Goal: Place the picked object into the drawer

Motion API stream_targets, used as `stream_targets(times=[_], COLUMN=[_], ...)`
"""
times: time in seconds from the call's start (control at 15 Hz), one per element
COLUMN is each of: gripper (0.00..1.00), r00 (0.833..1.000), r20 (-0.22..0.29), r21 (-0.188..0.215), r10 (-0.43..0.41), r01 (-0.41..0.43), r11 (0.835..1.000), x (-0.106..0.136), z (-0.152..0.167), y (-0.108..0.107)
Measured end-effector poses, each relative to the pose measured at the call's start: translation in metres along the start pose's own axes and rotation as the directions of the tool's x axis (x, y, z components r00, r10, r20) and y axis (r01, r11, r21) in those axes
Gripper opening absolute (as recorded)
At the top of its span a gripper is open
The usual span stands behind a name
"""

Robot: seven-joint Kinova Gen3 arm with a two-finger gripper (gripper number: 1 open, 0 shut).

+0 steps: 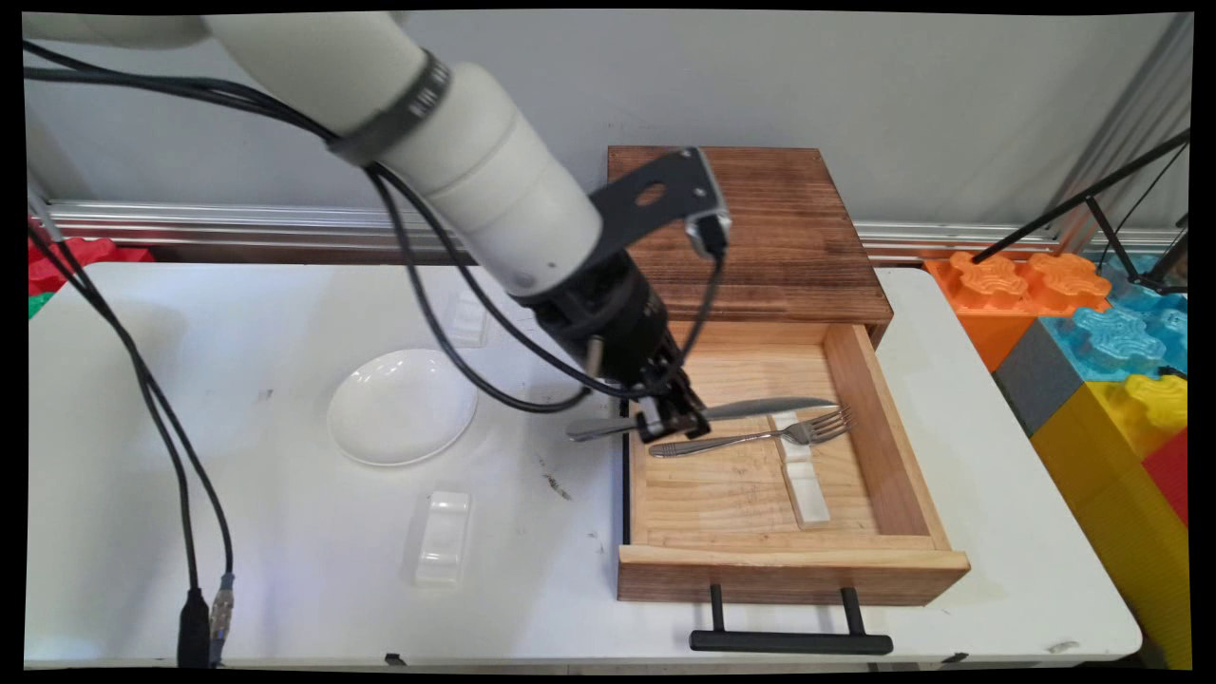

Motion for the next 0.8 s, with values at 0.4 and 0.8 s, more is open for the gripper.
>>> stream_targets(times=[0.4,0.8], gripper=[0.00,0.00], r00=[1.000,1.000], r20=[-0.012,-0.028], r21=[0.014,0.020], r10=[0.002,0.003], r01=[-0.002,-0.003], r11=[1.000,1.000], x=[0.017,0.024], z=[0.036,0.067], y=[0.002,0.002])
